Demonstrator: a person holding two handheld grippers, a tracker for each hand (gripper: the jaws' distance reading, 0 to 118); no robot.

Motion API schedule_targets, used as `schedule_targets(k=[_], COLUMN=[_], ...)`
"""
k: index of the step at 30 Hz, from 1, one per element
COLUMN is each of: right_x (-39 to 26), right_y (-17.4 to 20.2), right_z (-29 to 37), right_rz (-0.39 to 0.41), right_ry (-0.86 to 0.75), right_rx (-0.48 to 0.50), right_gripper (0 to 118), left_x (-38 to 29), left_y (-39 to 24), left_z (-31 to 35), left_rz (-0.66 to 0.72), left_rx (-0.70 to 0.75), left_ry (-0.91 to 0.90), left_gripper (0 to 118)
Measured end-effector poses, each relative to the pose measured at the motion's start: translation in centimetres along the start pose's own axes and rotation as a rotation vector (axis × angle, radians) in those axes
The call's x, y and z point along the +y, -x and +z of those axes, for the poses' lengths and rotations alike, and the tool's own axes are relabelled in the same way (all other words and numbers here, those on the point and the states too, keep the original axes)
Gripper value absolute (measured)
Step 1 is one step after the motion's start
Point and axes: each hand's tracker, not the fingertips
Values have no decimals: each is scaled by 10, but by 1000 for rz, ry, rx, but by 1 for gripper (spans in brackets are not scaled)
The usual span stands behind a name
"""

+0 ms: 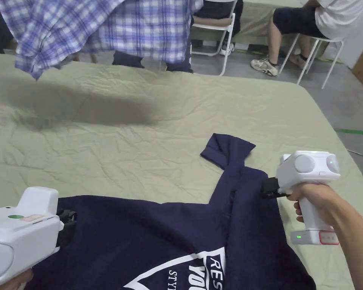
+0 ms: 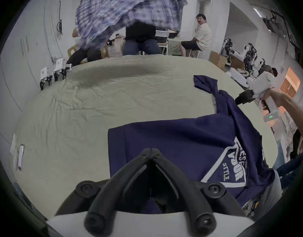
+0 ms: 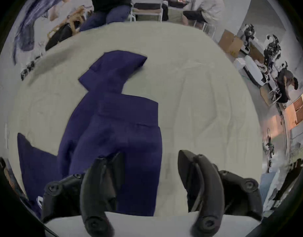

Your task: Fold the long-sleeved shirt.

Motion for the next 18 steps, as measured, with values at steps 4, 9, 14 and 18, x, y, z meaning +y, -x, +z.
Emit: schedule_targets(k=[4, 9, 14, 18], right_x=[-8, -11, -35, -95], right_y=[22, 27, 11, 19], right_z=[-29, -1, 75, 162], right_rz=[-2, -12, 19, 91], right_ry=[139, 69, -140, -310], right_rx=[45, 17, 78, 151], right_gripper=[46, 1, 1, 1], left_x=[-4, -9, -14, -16], left_y=[2, 1, -4, -6], left_z=[-6, -2, 13, 23], left_rz=[17, 24, 5, 8], left_rx=[1, 7, -15, -27], left_ry=[24, 29, 10, -21], left_gripper=[3, 3, 3, 3])
